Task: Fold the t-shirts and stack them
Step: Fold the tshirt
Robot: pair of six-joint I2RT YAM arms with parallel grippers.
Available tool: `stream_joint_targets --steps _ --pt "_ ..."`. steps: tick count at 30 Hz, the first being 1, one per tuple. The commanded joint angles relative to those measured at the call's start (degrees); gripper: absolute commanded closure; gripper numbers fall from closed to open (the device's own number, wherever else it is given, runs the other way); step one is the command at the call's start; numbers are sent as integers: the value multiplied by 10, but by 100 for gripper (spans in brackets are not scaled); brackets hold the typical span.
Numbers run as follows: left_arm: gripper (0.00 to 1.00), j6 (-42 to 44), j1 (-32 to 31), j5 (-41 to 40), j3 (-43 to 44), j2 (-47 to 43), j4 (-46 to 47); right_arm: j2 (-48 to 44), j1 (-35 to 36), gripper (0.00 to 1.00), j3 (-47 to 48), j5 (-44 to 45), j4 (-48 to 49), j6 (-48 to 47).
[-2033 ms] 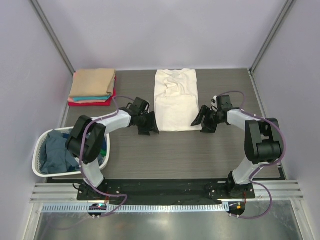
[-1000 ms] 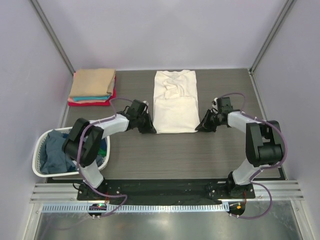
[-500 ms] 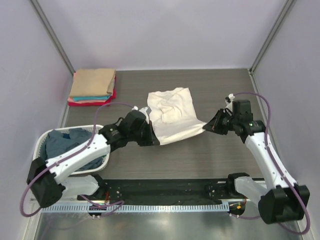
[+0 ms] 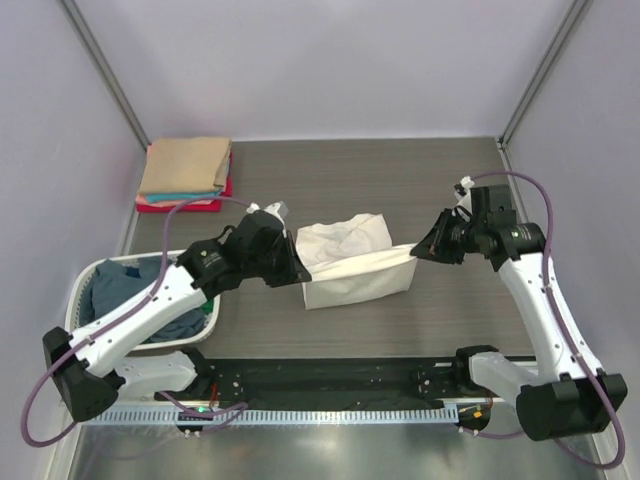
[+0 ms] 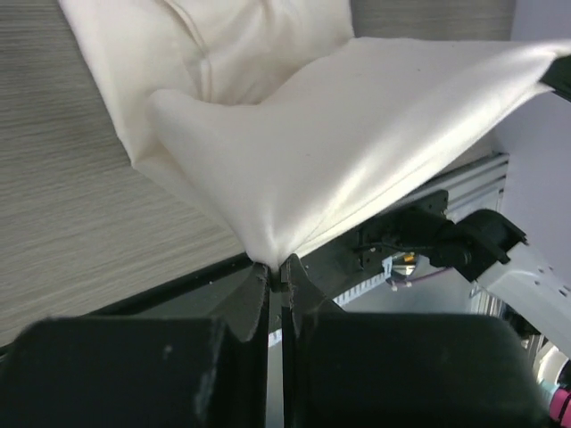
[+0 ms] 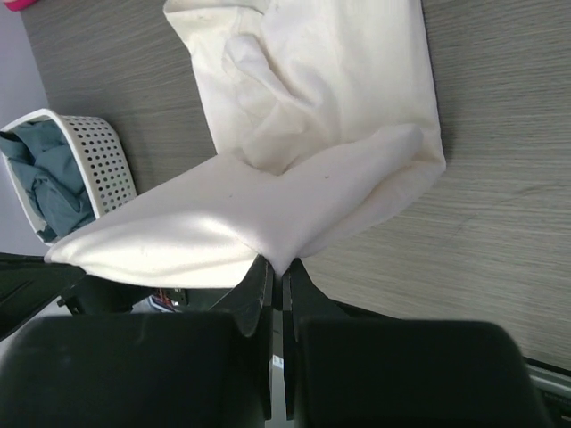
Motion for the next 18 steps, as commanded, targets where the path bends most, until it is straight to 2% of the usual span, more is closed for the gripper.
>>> stream_joint_targets --steps 1,10,18 --pt "100 29 35 7 11 35 -25 50 -3 99 37 43 27 -22" --pt "99 93 156 83 43 132 12 198 -3 99 94 47 91 -23" --pt "100 142 216 120 107 261 27 346 -4 99 151 44 161 -2"
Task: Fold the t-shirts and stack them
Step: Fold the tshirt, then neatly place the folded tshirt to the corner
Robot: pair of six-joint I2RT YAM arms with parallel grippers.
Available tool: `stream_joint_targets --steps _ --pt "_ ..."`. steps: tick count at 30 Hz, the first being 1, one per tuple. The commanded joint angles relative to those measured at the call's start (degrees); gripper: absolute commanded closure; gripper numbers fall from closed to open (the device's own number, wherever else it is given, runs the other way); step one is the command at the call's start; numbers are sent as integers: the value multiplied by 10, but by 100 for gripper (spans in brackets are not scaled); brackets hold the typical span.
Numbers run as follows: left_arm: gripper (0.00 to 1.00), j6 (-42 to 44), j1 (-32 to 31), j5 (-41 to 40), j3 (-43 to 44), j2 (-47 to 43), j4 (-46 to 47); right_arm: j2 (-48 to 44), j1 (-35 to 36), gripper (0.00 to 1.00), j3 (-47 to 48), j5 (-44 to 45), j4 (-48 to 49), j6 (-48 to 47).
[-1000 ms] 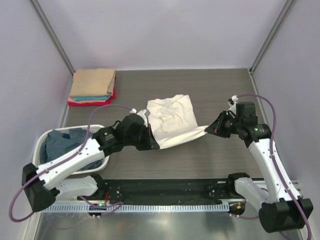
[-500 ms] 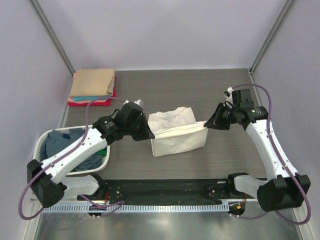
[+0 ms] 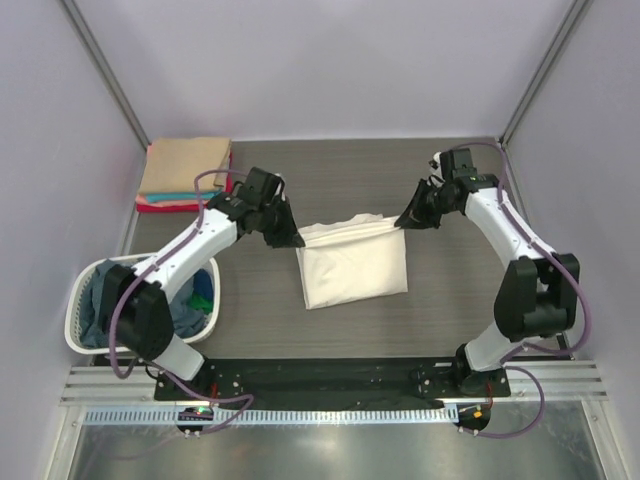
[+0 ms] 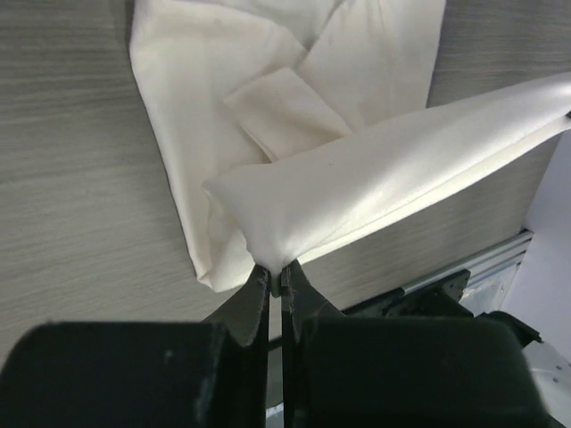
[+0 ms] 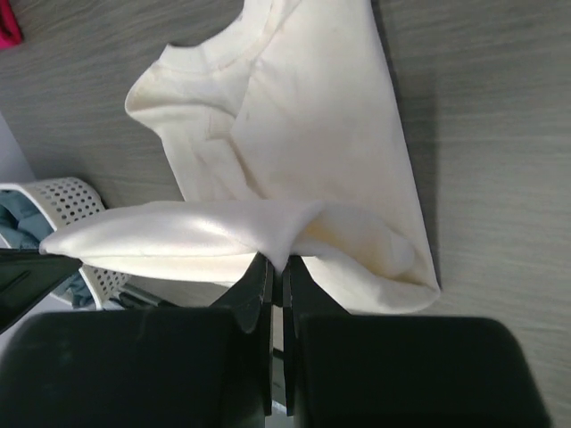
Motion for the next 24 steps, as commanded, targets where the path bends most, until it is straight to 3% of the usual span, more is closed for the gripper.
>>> stream_joint_targets --steps 1,2,4,5,6,8,9,11,13,17,21,24 --pt "100 46 32 8 33 50 -4 56 -8 99 55 39 64 7" --pt "100 51 38 21 39 79 3 72 -7 99 65 39 68 8" --pt "91 55 59 30 64 116 13 123 -7 72 100 39 79 10" --pt "80 71 66 37 77 133 18 145 -8 52 115 38 80 7" --pt "48 80 73 37 109 173 23 179 -8 23 131 42 79 9" --pt "32 93 86 15 154 216 5 210 -7 3 177 58 81 12" --pt "25 100 90 1 202 255 -5 236 -8 0 189 55 83 10" --pt "24 103 94 -13 244 281 -42 245 -7 0 211 49 78 5" --pt "24 105 94 -20 237 265 -12 217 -7 1 181 64 80 3" --pt "24 95 93 -30 93 184 92 131 -7 0 80 100 114 2" --pt "25 66 91 -14 -37 118 186 69 -4 0 -26 73 178 7" --pt "25 48 84 3 -112 95 264 69 3 5 -53 37 213 -1"
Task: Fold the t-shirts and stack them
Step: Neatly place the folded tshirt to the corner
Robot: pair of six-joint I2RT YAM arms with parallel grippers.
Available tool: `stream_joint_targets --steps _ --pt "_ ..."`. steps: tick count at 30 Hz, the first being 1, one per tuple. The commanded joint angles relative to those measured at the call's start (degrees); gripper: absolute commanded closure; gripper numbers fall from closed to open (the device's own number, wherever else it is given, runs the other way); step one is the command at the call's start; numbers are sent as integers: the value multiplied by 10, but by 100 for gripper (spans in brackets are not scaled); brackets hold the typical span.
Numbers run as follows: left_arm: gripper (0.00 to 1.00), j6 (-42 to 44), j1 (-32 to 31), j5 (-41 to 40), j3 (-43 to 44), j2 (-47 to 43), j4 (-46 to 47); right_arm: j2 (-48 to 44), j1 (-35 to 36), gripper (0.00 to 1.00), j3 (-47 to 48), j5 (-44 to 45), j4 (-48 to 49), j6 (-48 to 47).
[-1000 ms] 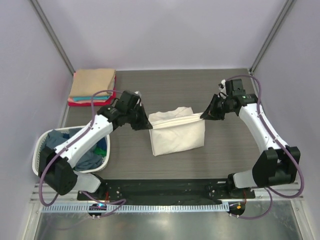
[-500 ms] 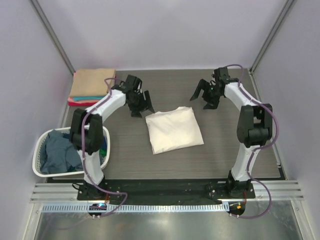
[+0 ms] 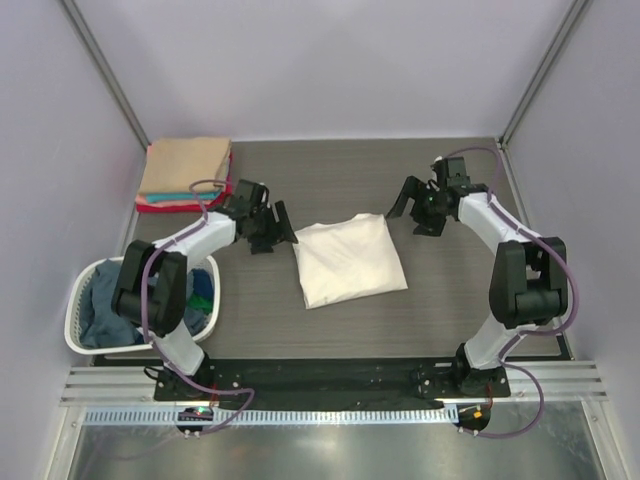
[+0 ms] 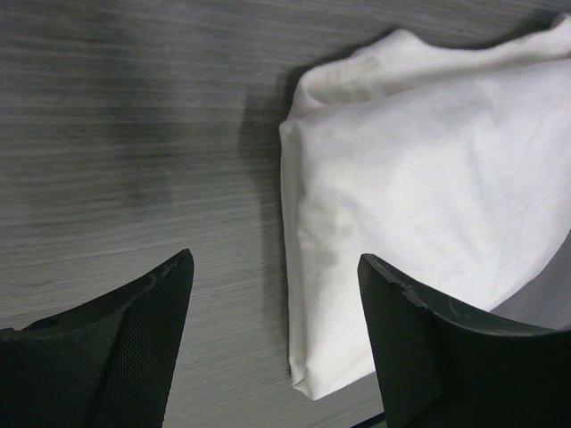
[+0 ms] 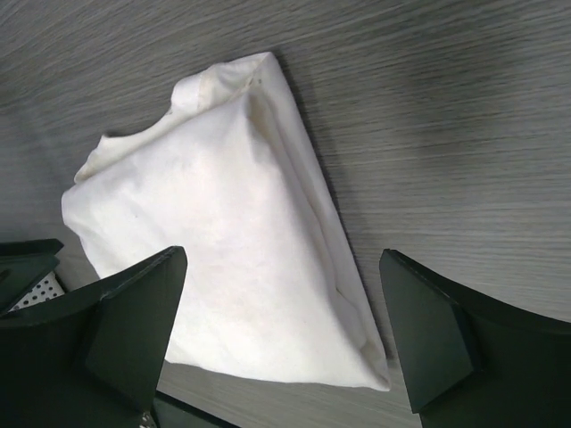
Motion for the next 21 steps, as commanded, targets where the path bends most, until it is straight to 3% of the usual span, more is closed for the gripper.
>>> stream_joint_targets --steps 1,3,8,16,19,20,21 --pt "25 -21 -10 21 -62 -26 134 -9 10 7 -18 -37 76 -13" --pt "25 -22 -18 22 -89 -27 156 8 20 14 -9 -45 83 -23" --pt "24 -23 -29 20 -113 -4 206 54 28 14 21 13 70 -46" --pt "27 -41 -29 28 -131 56 285 166 31 18 34 -9 117 -67" --pt "33 -44 -29 37 -140 81 320 191 27 31 35 35 115 -61" --pt "35 -46 -30 39 -140 87 328 207 21 43 39 35 107 -57" --pt "37 -47 -30 42 -140 94 338 213 18 47 44 30 104 -54"
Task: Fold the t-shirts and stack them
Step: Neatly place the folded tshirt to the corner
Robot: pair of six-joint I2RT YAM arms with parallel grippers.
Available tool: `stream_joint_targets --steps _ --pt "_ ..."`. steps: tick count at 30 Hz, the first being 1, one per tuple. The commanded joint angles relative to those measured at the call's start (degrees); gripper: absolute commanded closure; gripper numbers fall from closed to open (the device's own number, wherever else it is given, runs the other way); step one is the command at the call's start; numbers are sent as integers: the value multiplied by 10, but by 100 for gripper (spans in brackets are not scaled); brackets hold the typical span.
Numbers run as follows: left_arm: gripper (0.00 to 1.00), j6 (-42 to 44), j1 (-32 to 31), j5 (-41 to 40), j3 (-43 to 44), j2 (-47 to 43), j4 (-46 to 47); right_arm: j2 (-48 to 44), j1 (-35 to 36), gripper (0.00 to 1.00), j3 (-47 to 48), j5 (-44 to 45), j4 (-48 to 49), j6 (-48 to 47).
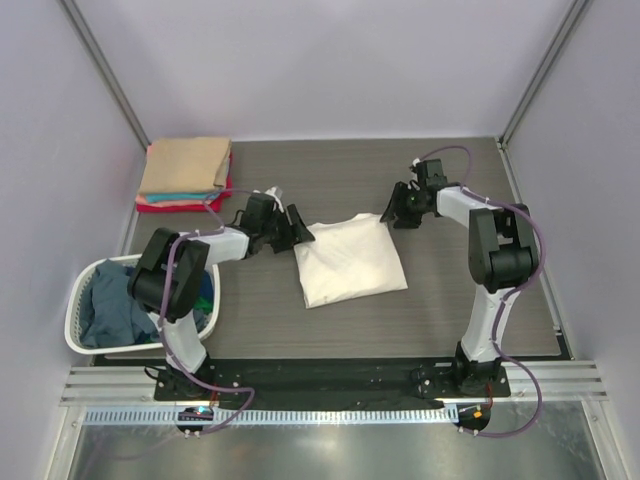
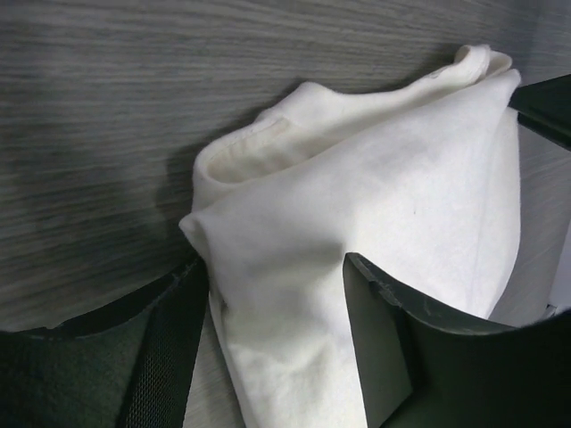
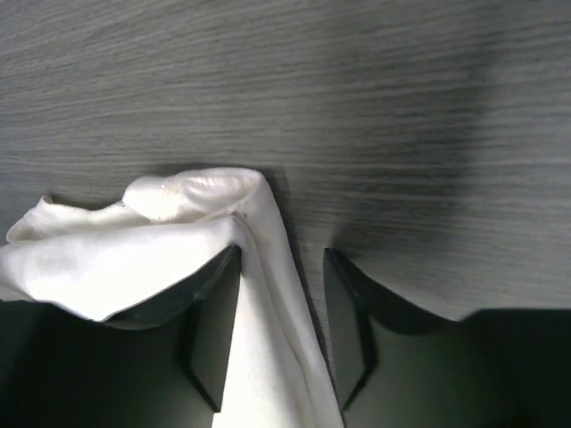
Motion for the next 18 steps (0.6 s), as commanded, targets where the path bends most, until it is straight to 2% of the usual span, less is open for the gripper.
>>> stream_joint_targets --steps 1,2,4,5,7,10,11,12,13,16,17,18 --pt "38 -2 -1 2 -22 47 33 56 -13 53 3 38 -12 1" --pt "41 -4 -1 5 -22 60 38 66 -14 62 6 37 -18 2" --pt "44 -6 0 12 -22 72 58 79 -15 71 17 25 -23 1" --pt "47 -9 -1 17 -24 84 65 81 -13 79 21 27 -31 -1" --pt "51 -13 0 25 -25 95 90 82 -11 82 24 34 -31 -2" --pt "77 -21 -1 47 -18 111 120 86 -6 86 31 43 -39 -3" --pt "92 -24 -1 55 -15 112 124 87 -5 87 32 40 -40 -4" --pt "98 -25 -1 56 -11 109 122 87 -4 86 33 38 -39 -6" --pt "100 -23 -1 57 3 105 111 87 -5 86 32 35 -40 -7" --pt "100 12 0 44 42 74 28 61 -6 60 14 45 -33 0" --pt "100 24 0 37 52 64 5 43 -7 37 0 71 -14 6" --pt "100 47 0 26 75 48 -42 -9 -7 27 -36 86 -2 20"
